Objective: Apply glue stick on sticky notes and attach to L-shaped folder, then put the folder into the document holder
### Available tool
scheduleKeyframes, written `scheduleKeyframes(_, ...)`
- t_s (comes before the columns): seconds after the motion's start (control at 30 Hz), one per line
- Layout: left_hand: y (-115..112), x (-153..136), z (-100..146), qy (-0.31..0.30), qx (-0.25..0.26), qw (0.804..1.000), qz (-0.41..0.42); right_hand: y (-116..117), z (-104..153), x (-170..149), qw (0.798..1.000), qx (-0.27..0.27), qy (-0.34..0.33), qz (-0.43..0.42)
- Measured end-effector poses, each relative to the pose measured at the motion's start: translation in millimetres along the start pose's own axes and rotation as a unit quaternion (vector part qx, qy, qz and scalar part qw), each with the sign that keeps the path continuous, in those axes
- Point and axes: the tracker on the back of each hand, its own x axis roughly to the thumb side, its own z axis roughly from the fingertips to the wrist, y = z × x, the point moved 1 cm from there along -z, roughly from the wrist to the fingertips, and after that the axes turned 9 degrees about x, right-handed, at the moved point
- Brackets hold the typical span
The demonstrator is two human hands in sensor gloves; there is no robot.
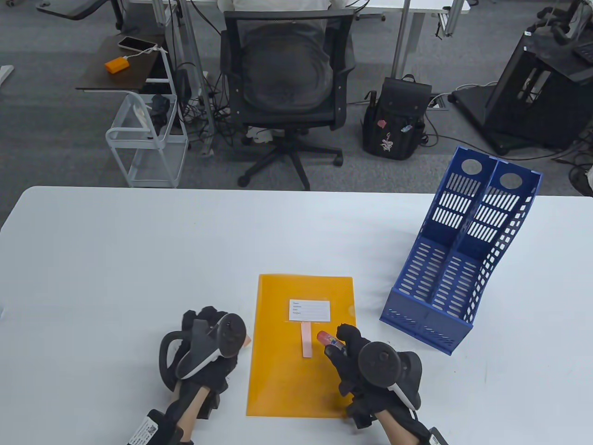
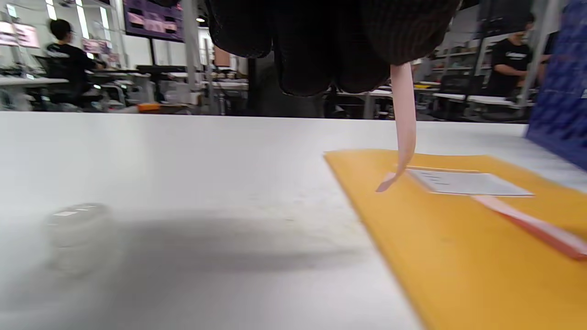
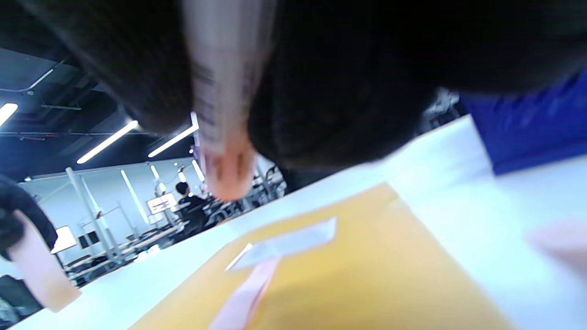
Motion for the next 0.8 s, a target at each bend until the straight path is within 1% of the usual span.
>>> scheduleKeyframes(0.03, -2, 10, -1, -0.014, -0.007, 1.0, 0.011, -3, 1, 1, 1.0, -0.009, 0.0, 0.013)
scheduleKeyframes(0.1, -11, 42, -3, -0.052, -0.029, 0.998, 0.038, -9, 3, 2, 0.999, -0.031, -0.002, 0.044)
scheduleKeyframes(0.17, -18, 66, -4, -0.083, -0.049, 0.994, 0.045, -13, 4, 2, 0.997, -0.046, -0.003, 0.058)
scheduleKeyframes(0.2, -21, 73, -4, -0.093, -0.058, 0.993, 0.053, -14, 4, 2, 0.997, -0.05, -0.003, 0.058)
scheduleKeyframes(0.23, -27, 84, -5, -0.106, -0.077, 0.988, 0.076, -15, 4, 2, 0.997, -0.048, -0.002, 0.058)
scheduleKeyframes(0.3, -36, 97, -5, -0.126, -0.127, 0.976, 0.123, -17, 4, -1, 0.998, -0.05, -0.001, 0.045)
scheduleKeyframes(0.33, -43, 101, -6, -0.132, -0.159, 0.966, 0.155, -17, 4, -2, 0.998, -0.048, 0.0, 0.039)
scheduleKeyframes(0.4, -51, 104, -6, -0.131, -0.181, 0.958, 0.18, -18, 4, -2, 0.998, -0.051, -0.003, 0.032)
scheduleKeyframes(0.43, -53, 104, -6, -0.129, -0.18, 0.959, 0.178, -18, 4, -2, 0.998, -0.051, -0.005, 0.031)
scheduleKeyframes(0.57, -63, 100, -6, -0.099, -0.151, 0.976, 0.122, -15, 5, 2, 0.998, -0.033, -0.026, 0.043)
scheduleKeyframes(0.67, -68, 96, -5, -0.075, -0.117, 0.987, 0.085, -9, 4, 8, 0.997, -0.002, -0.051, 0.055)
scheduleKeyframes(0.7, -70, 96, -4, -0.069, -0.097, 0.991, 0.064, -6, 3, 11, 0.996, 0.017, -0.065, 0.059)
scheduleKeyframes(0.8, -73, 97, -4, -0.067, -0.076, 0.995, -0.002, 2, 5, 21, 0.992, 0.056, -0.081, 0.078)
